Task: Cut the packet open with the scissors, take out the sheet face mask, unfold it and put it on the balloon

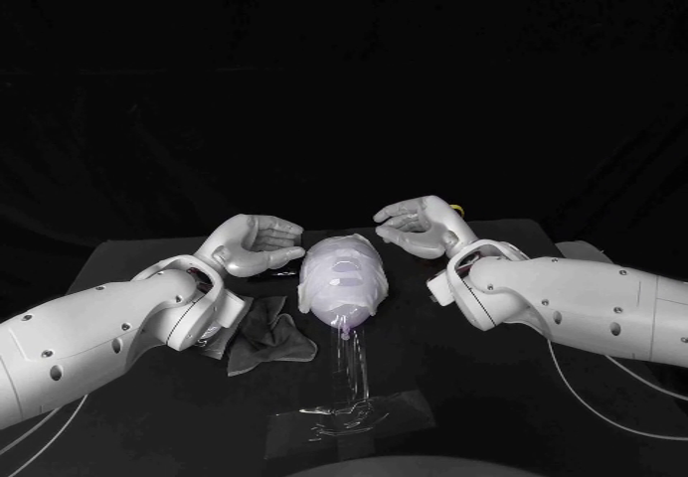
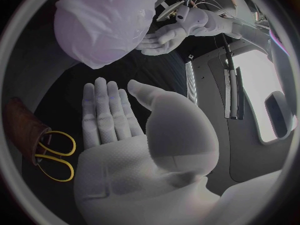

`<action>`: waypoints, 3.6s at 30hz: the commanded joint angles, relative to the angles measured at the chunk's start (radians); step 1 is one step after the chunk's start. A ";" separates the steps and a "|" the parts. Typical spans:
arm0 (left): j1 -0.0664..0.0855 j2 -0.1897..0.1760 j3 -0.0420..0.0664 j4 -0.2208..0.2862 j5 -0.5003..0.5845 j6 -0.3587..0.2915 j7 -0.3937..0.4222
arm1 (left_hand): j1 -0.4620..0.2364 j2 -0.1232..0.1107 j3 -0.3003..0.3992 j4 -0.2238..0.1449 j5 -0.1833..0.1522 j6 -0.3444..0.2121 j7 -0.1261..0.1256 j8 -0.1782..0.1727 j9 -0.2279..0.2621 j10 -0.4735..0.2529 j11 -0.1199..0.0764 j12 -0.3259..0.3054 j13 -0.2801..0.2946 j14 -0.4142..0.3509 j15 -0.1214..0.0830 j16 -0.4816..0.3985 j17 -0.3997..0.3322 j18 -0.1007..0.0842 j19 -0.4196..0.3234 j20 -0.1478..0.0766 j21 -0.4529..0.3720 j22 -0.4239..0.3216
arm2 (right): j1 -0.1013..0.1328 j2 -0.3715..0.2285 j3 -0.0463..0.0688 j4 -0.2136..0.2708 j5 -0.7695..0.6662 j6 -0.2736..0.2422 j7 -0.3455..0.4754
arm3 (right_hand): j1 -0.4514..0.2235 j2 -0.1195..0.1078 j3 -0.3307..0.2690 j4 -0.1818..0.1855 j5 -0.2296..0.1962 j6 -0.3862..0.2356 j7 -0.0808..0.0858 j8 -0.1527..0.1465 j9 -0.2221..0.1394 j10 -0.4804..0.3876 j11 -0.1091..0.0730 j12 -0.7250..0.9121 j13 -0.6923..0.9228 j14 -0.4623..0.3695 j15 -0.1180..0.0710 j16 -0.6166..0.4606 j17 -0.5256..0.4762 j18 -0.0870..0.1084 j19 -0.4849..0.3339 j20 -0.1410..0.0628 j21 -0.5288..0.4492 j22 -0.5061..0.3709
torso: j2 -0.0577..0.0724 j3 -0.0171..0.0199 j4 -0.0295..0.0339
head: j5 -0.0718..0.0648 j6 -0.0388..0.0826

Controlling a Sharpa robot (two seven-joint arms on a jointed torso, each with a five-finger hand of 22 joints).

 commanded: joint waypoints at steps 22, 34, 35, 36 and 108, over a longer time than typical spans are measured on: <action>-0.030 -0.085 -0.020 0.063 0.086 0.080 -0.078 | -0.079 -0.009 -0.059 0.001 -0.002 0.176 -0.013 0.052 0.016 0.419 -0.145 0.182 0.066 0.611 -0.187 0.797 0.554 0.057 0.443 -0.172 0.507 0.263 | -0.128 -0.143 -0.002 0.125 0.049 -0.040 -0.011 | -0.001 -0.007 -0.046 0.029 0.004 0.038 -0.017 0.010 -0.034 0.092 -0.021 0.017 -0.105 0.155 -0.033 -0.002 -0.024 0.011 0.122 -0.020 -0.019 -0.059 | 0.000 -0.0004 0.0007 | 0.011 -0.017; -0.050 -0.123 -0.035 0.112 0.067 0.070 -0.138 | -0.036 0.021 -0.124 -0.001 -0.004 0.127 -0.033 0.187 0.070 0.281 -0.168 0.707 0.436 0.744 -0.205 1.153 1.071 -0.002 0.566 -0.186 0.928 0.779 | -0.181 -0.177 -0.007 0.202 0.112 -0.038 -0.083 | -0.004 -0.011 -0.178 0.030 0.010 0.099 -0.106 0.069 -0.034 0.314 -0.128 0.358 0.185 0.478 -0.154 0.542 0.359 0.001 0.403 -0.153 0.209 0.066 | -0.001 -0.0008 0.0007 | 0.013 -0.030; -0.051 -0.126 -0.038 0.117 0.067 0.065 -0.147 | -0.044 0.030 -0.127 0.003 -0.003 0.126 -0.033 0.194 0.072 0.284 -0.168 0.732 0.451 0.748 -0.205 1.159 1.085 -0.005 0.573 -0.186 0.939 0.797 | -0.187 -0.178 -0.007 0.209 0.122 -0.037 -0.090 | -0.006 -0.006 -0.202 0.036 0.010 0.090 -0.108 0.085 -0.034 0.294 -0.120 0.644 0.477 0.452 -0.152 0.756 0.564 -0.002 0.389 -0.159 0.254 0.109 | -0.001 -0.0006 0.0000 | 0.014 -0.033; -0.052 -0.128 -0.041 0.122 0.067 0.061 -0.156 | -0.060 0.034 -0.140 0.004 -0.003 0.127 -0.036 0.207 0.077 0.287 -0.170 0.778 0.478 0.756 -0.206 1.168 1.104 -0.009 0.585 -0.187 0.956 0.825 | -0.192 -0.179 -0.008 0.216 0.129 -0.038 -0.097 | -0.004 0.004 -0.212 0.041 0.010 0.085 -0.108 0.103 -0.033 0.281 -0.121 0.843 0.680 0.453 -0.152 0.889 0.690 -0.002 0.380 -0.160 0.298 0.151 | -0.001 -0.0006 0.0000 | 0.014 -0.035; -0.132 -0.009 -0.049 0.106 -0.683 -0.305 0.066 | 0.101 0.013 -0.125 -0.003 -0.003 0.141 -0.042 0.178 0.034 0.234 -0.171 0.968 0.601 0.756 -0.203 1.198 1.165 -0.008 0.544 -0.178 0.986 0.854 | -0.233 -0.057 -0.010 0.237 0.344 -0.096 -0.132 | -0.008 0.021 -0.265 0.061 0.006 0.046 -0.079 0.136 -0.124 0.461 -0.092 1.494 1.347 0.564 -0.121 1.268 1.196 -0.050 0.427 -0.132 0.797 0.624 | 0.001 0.0000 0.0004 | -0.031 -0.080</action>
